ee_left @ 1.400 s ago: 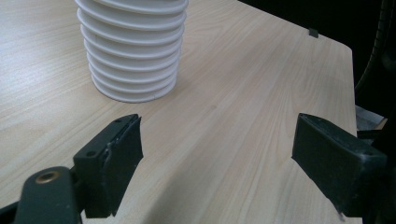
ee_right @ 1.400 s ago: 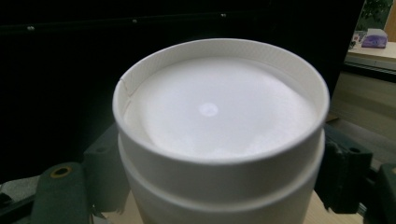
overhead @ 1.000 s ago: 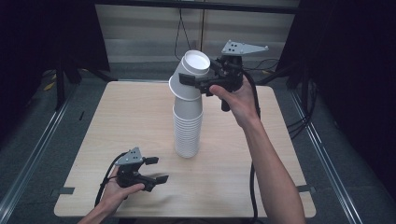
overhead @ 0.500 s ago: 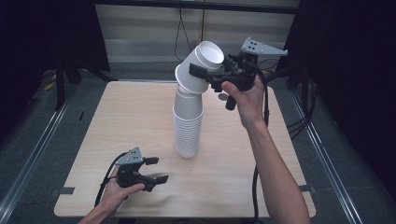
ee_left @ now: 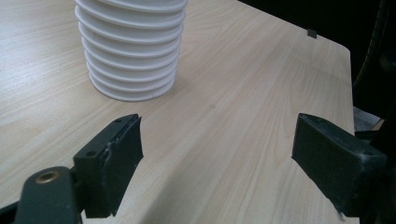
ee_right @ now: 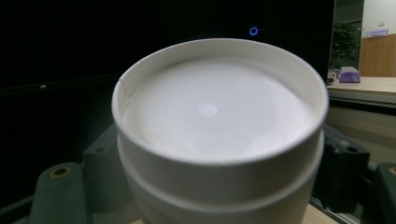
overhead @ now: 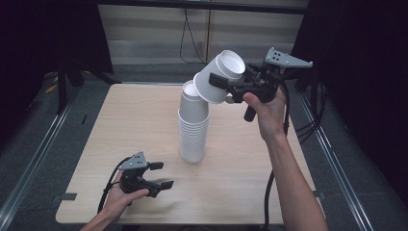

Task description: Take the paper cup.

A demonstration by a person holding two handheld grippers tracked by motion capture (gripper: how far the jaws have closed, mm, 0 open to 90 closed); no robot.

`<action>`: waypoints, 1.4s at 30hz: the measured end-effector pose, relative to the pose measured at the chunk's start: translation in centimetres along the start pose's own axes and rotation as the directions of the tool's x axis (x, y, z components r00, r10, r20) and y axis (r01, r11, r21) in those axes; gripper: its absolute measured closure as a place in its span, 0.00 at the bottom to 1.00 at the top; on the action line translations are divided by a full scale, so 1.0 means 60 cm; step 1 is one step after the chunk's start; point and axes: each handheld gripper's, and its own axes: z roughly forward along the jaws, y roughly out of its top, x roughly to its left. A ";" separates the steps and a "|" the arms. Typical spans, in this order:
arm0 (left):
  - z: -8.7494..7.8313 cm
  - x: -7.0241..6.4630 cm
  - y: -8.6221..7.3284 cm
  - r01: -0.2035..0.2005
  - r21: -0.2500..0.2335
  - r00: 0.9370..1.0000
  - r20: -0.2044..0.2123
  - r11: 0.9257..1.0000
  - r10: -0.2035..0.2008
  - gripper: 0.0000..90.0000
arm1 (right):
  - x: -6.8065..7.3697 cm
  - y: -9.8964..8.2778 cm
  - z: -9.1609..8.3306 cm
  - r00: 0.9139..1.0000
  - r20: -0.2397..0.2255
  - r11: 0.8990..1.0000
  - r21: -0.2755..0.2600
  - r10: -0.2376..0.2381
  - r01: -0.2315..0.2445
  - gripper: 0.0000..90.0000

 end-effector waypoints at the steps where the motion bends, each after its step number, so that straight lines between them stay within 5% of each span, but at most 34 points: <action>1: 0.000 0.000 0.000 0.000 0.001 1.000 0.000 1.000 0.000 0.18 | 0.000 -0.001 -0.004 1.000 -0.003 1.000 -0.004 0.002 -0.002 0.23; 14: -0.001 0.001 0.001 0.006 -0.011 1.000 0.000 1.000 -0.006 0.18 | 0.013 -0.018 -0.054 0.999 0.026 1.000 0.009 -0.019 0.019 0.23; 18: -0.008 -0.004 0.006 0.015 -0.057 1.000 0.016 0.998 -0.014 0.18 | 0.015 -0.031 -0.070 0.999 0.028 1.000 0.010 -0.020 0.020 0.23; 34: -0.004 -0.017 0.010 -0.006 -0.076 0.999 0.040 0.997 0.009 0.18 | 0.034 -0.114 -0.093 0.999 0.038 0.995 0.102 -0.002 -0.001 0.23; 42: -0.003 -0.026 0.015 -0.006 -0.100 0.997 0.071 0.995 0.013 0.17 | 0.045 -0.175 -0.089 0.999 0.025 0.978 0.202 0.046 -0.050 0.23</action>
